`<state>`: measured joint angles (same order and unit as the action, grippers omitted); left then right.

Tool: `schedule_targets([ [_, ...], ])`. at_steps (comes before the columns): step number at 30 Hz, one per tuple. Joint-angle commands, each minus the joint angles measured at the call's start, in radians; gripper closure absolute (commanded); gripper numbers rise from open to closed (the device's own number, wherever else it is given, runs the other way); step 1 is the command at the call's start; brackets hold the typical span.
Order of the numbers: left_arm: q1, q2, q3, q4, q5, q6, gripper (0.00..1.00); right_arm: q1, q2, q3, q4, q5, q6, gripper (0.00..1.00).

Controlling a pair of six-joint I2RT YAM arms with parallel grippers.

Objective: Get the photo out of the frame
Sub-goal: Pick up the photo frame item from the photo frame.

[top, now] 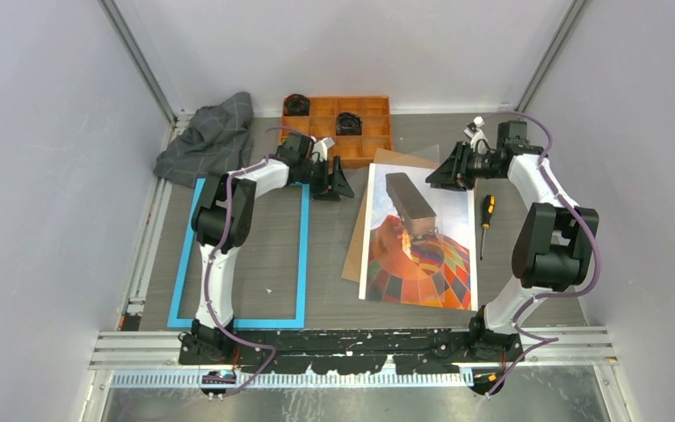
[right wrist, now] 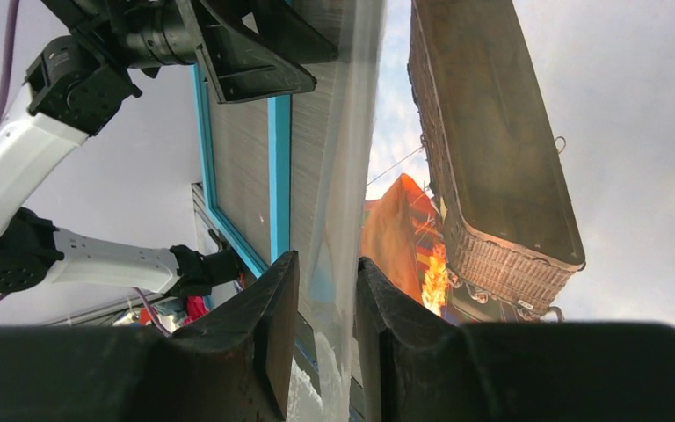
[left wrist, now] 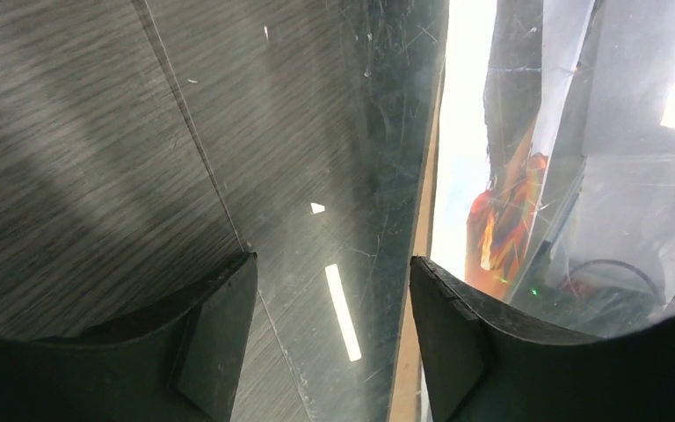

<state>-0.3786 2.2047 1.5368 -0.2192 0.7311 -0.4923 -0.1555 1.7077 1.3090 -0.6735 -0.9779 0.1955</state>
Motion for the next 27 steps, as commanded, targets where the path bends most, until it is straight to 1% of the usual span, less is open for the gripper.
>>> schedule_targets([
  [1,-0.014,0.035,-0.038,0.0,-0.025,-0.001,0.34,0.036,0.011,0.0,0.028,0.034,0.002,0.65],
  [3,-0.014,0.032,-0.038,0.002,-0.023,-0.004,0.33,0.048,0.015,-0.002,0.03,0.057,0.004,0.66],
  [5,-0.013,0.025,-0.038,0.003,-0.021,-0.004,0.34,0.055,0.019,-0.002,0.036,0.067,0.015,0.69],
  [7,-0.012,0.012,-0.035,0.0,-0.017,-0.003,0.34,0.056,0.018,0.0,0.037,0.073,0.03,0.78],
  [10,-0.007,-0.025,-0.026,-0.021,-0.003,0.015,0.33,0.056,0.001,0.017,0.015,0.071,0.041,0.97],
  [11,-0.003,-0.043,-0.022,-0.033,0.004,0.028,0.33,0.056,-0.005,0.029,-0.004,0.062,0.039,0.99],
  [15,0.033,-0.131,0.003,-0.105,0.068,0.095,0.31,0.056,-0.028,0.07,-0.056,0.029,0.054,0.99],
  [18,0.079,-0.21,0.02,-0.177,0.126,0.156,0.27,0.056,-0.037,0.1,-0.072,-0.015,0.088,0.99],
  [20,0.119,-0.261,0.021,-0.23,0.154,0.197,0.21,0.056,-0.038,0.125,-0.083,-0.056,0.114,0.99],
  [25,0.265,-0.409,-0.036,-0.335,0.245,0.276,0.2,0.08,-0.089,0.17,-0.003,-0.096,0.252,0.99],
  [27,0.346,-0.471,-0.043,-0.42,0.289,0.334,0.2,0.105,-0.118,0.197,0.052,-0.112,0.33,0.99],
])
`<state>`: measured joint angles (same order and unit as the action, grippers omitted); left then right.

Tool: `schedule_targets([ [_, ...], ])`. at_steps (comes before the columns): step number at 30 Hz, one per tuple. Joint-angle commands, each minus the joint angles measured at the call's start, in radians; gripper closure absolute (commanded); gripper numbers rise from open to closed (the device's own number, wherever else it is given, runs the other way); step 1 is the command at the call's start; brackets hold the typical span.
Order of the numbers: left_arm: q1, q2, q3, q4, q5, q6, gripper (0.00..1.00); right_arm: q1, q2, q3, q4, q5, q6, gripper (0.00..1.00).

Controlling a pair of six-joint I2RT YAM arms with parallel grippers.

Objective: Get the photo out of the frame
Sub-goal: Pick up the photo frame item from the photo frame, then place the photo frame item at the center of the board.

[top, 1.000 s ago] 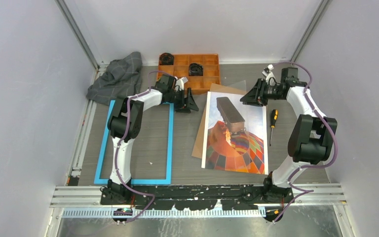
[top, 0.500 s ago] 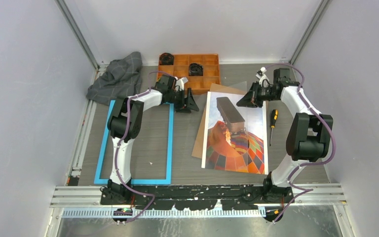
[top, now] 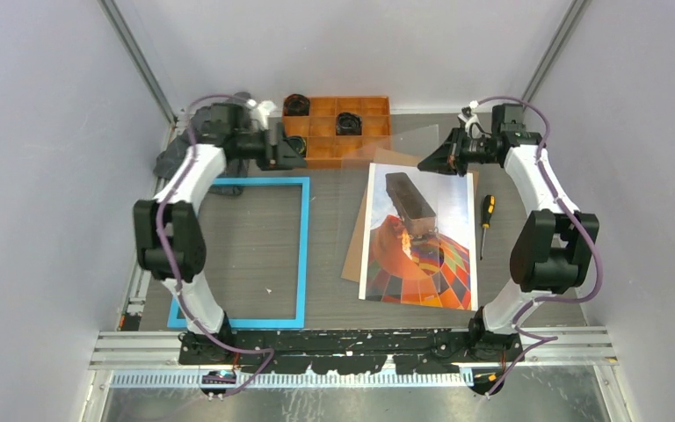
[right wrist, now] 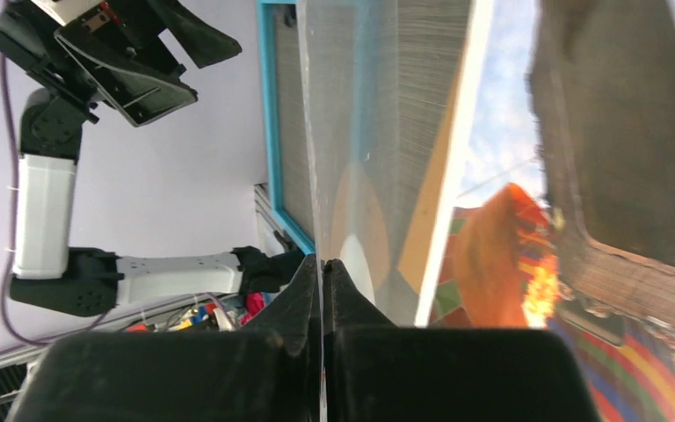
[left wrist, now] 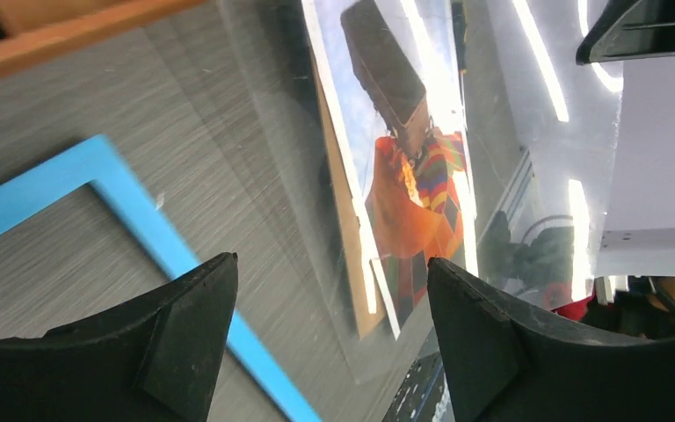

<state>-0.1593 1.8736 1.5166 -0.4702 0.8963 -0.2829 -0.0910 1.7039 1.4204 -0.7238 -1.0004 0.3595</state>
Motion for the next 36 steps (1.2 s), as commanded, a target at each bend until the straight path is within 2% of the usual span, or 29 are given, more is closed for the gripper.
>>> schedule_targets([
  [1,0.175,-0.169,-0.03,-0.205,0.132,0.145,0.19,0.056,-0.127,0.1,0.132,-0.095,0.209,0.99],
  [8,0.526,-0.369,-0.171,-0.331,0.189,0.272,0.16,0.222,-0.194,0.223,0.405,-0.086,0.519,0.99],
  [9,0.568,-0.386,-0.184,-0.378,0.193,0.332,0.16,0.256,-0.196,0.243,0.447,-0.082,0.576,0.99],
  [13,0.732,-0.392,-0.19,-0.55,0.216,0.506,0.15,0.35,-0.178,0.324,0.546,-0.067,0.688,0.99],
  [18,0.934,-0.363,-0.222,-0.646,0.313,0.632,0.15,0.408,-0.179,0.324,0.714,-0.031,0.819,0.99],
  [21,1.034,-0.334,-0.235,-0.692,0.39,0.676,0.15,0.423,-0.177,0.292,0.761,0.037,0.795,0.99],
  [25,1.121,-0.286,-0.231,-0.804,0.498,0.781,0.14,0.484,-0.145,0.157,0.799,0.172,0.682,0.99],
  [29,1.171,-0.203,-0.194,-0.994,0.547,0.973,0.11,0.545,0.0,0.05,0.958,0.242,0.659,0.99],
  [31,1.187,-0.134,-0.143,-1.226,0.567,1.211,0.1,0.562,0.09,0.04,1.066,0.244,0.699,0.99],
  [32,1.193,-0.102,-0.127,-1.298,0.579,1.275,0.08,0.57,0.135,0.054,1.089,0.243,0.695,0.99],
  [36,1.215,-0.043,-0.132,-1.308,0.582,1.288,0.06,0.574,0.293,0.137,1.021,0.241,0.635,0.99],
])
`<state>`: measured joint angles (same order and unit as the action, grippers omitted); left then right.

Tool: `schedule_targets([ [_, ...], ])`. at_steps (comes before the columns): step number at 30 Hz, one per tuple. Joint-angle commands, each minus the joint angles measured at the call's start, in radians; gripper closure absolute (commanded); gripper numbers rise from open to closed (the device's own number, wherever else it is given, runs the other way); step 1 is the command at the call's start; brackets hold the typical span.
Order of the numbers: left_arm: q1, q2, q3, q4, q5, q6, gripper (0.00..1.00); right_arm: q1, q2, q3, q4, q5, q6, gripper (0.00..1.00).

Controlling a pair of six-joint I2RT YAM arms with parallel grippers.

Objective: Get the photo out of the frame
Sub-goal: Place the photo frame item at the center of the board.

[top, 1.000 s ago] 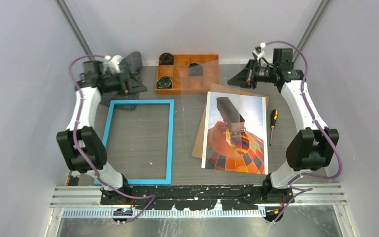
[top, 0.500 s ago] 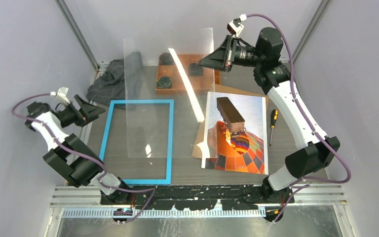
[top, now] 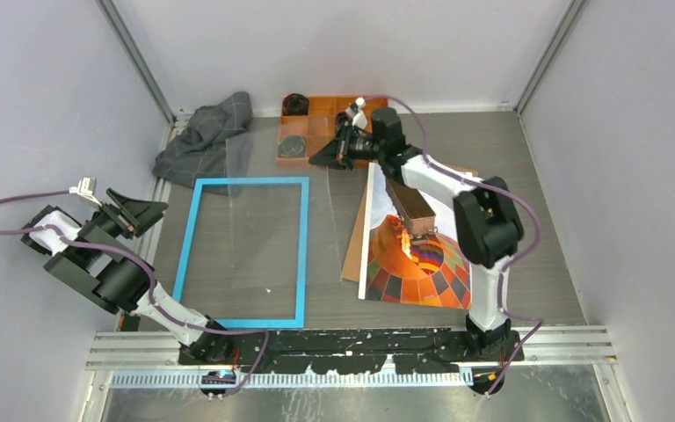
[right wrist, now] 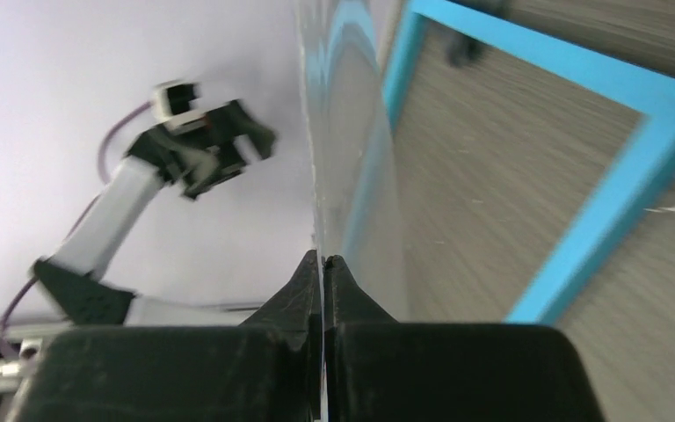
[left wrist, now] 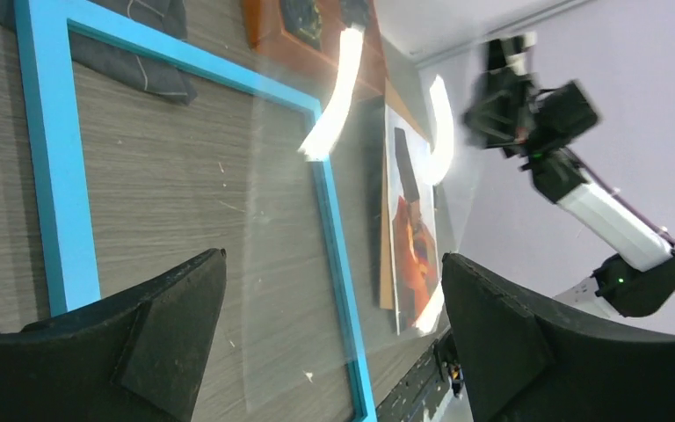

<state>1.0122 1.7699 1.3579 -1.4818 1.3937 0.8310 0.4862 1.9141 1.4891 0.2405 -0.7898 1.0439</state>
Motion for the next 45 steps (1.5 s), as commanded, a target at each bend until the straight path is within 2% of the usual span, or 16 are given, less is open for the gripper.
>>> schedule_targets([
  [1,0.047,0.068,0.026,-0.296,0.087,0.172,0.06,-0.002,0.112,0.074,0.044,0.034,-0.058,0.99],
  [17,0.033,0.011,0.001,-0.296,0.073,0.201,0.01,0.135,0.271,0.161,-0.209,0.104,-0.208,0.99],
  [22,0.016,0.004,-0.003,-0.296,0.073,0.204,0.0,0.164,0.275,0.16,-0.297,0.159,-0.254,0.92],
  [23,0.012,0.001,-0.003,-0.296,0.072,0.205,0.0,0.169,0.274,0.152,-0.306,0.169,-0.261,0.88],
  [29,-0.029,-0.014,0.004,-0.296,0.061,0.206,0.0,0.189,0.235,0.158,-0.448,0.269,-0.385,0.49],
  [34,-0.064,-0.01,0.011,-0.295,0.047,0.206,0.0,0.193,0.174,0.217,-0.61,0.384,-0.506,0.28],
  [36,-0.091,-0.006,0.013,-0.291,0.035,0.206,0.0,0.199,0.155,0.246,-0.695,0.442,-0.557,0.02],
  [38,-0.122,-0.012,0.013,-0.276,0.017,0.198,0.0,0.201,0.134,0.267,-0.749,0.5,-0.609,0.0],
  [40,-0.151,-0.045,-0.007,-0.171,-0.011,0.1,0.0,0.204,0.097,0.255,-0.776,0.576,-0.659,0.0],
  [41,-0.167,-0.079,-0.028,-0.07,-0.036,-0.05,0.0,0.203,0.065,0.232,-0.766,0.61,-0.684,0.0],
  [44,-0.256,-0.248,-0.16,0.396,-0.214,-0.475,0.0,0.206,-0.024,0.179,-0.76,0.717,-0.772,0.0],
  [45,-0.296,-0.31,-0.21,0.527,-0.292,-0.561,0.0,0.205,-0.051,0.167,-0.766,0.747,-0.801,0.0],
])
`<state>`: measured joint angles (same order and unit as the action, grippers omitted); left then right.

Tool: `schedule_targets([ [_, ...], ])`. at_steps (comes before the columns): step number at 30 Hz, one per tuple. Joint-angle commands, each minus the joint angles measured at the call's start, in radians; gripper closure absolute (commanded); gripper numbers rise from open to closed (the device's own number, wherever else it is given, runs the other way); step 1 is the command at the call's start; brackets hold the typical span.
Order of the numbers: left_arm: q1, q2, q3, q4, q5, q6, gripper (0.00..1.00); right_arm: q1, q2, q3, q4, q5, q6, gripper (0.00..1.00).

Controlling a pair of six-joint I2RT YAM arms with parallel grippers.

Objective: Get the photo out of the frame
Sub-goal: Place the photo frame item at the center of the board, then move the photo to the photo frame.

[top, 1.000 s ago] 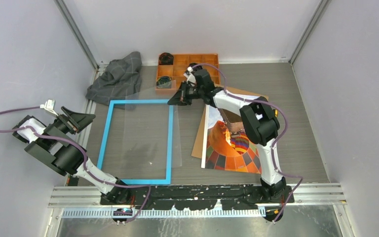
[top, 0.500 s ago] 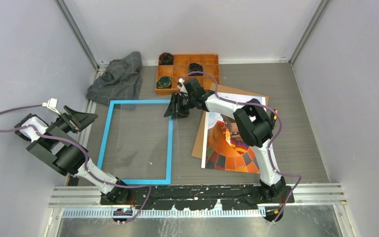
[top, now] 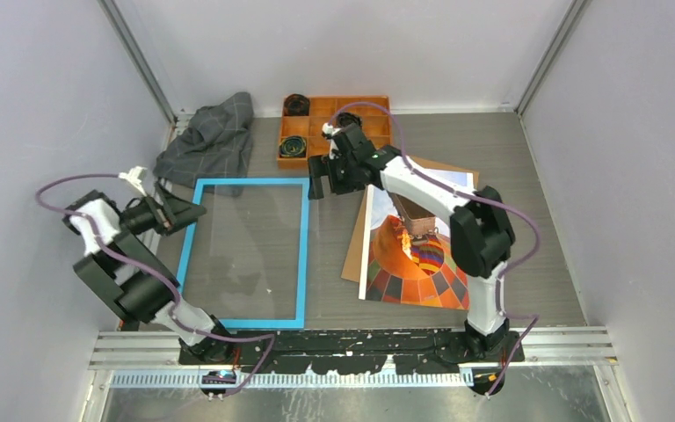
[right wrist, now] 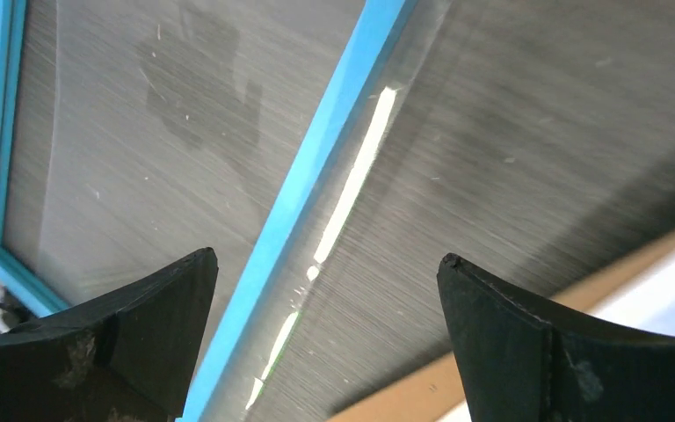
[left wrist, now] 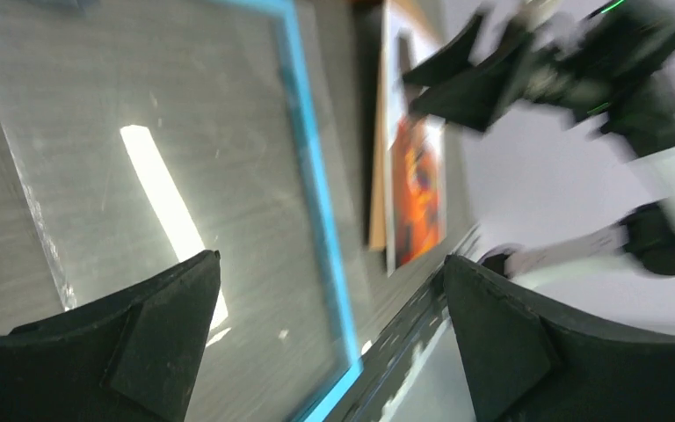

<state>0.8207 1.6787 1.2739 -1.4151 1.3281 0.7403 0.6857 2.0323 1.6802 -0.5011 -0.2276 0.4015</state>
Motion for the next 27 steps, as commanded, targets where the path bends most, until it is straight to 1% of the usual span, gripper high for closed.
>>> schedule_targets([
  [1,-0.134,-0.274,-0.159,0.548,-0.307,-0.519,0.0,0.005,-0.195,-0.036,-0.032,0.205,-0.18,0.0],
  [2,-0.195,-0.309,-0.172,0.592,-0.366,-0.534,0.0,0.005,-0.22,-0.047,-0.04,0.261,-0.222,0.0],
  [3,-0.222,-0.33,-0.167,0.594,-0.401,-0.537,0.0,0.005,-0.244,-0.06,-0.048,0.295,-0.256,0.0],
  [5,-0.305,-0.347,-0.137,0.594,-0.454,-0.547,0.0,0.003,-0.302,-0.091,-0.063,0.362,-0.328,0.0],
  [7,-0.376,-0.357,-0.113,0.605,-0.494,-0.55,0.0,0.001,-0.363,-0.138,-0.07,0.465,-0.376,0.0],
  [9,-0.448,-0.37,-0.098,0.629,-0.525,-0.549,0.0,-0.024,-0.454,-0.233,-0.023,0.531,-0.395,0.0],
  [10,-0.486,-0.375,-0.09,0.639,-0.534,-0.547,0.0,-0.053,-0.509,-0.297,0.013,0.532,-0.412,0.0],
  [12,-0.567,-0.382,-0.078,0.653,-0.553,-0.543,0.0,-0.147,-0.618,-0.4,0.071,0.465,-0.402,0.0],
  [14,-0.646,-0.384,-0.065,0.655,-0.567,-0.529,0.0,-0.283,-0.693,-0.457,0.079,0.311,-0.36,0.0],
  [16,-0.72,-0.387,-0.065,0.663,-0.553,-0.515,0.0,-0.421,-0.732,-0.474,0.048,0.187,-0.339,0.0],
  [18,-0.801,-0.386,-0.073,0.68,-0.555,-0.502,0.0,-0.539,-0.736,-0.462,-0.019,0.074,-0.347,0.0],
  [19,-0.876,-0.383,-0.074,0.682,-0.564,-0.486,0.0,-0.6,-0.732,-0.453,-0.061,0.005,-0.381,0.0],
  [20,-0.93,-0.379,-0.074,0.682,-0.582,-0.471,0.0,-0.636,-0.726,-0.453,-0.101,-0.043,-0.419,0.0],
  [21,-0.963,-0.375,-0.074,0.683,-0.604,-0.451,0.0,-0.658,-0.72,-0.455,-0.138,-0.066,-0.447,0.0],
  [23,-1.07,-0.361,-0.072,0.685,-0.662,-0.419,0.0,-0.728,-0.717,-0.483,-0.19,-0.131,-0.508,0.0],
  [25,-1.192,-0.333,-0.067,0.689,-0.726,-0.397,0.0,-0.809,-0.706,-0.504,-0.246,-0.23,-0.573,0.0],
  [27,-1.279,-0.292,-0.059,0.705,-0.788,-0.386,0.0,-0.877,-0.667,-0.494,-0.323,-0.301,-0.639,0.0],
])
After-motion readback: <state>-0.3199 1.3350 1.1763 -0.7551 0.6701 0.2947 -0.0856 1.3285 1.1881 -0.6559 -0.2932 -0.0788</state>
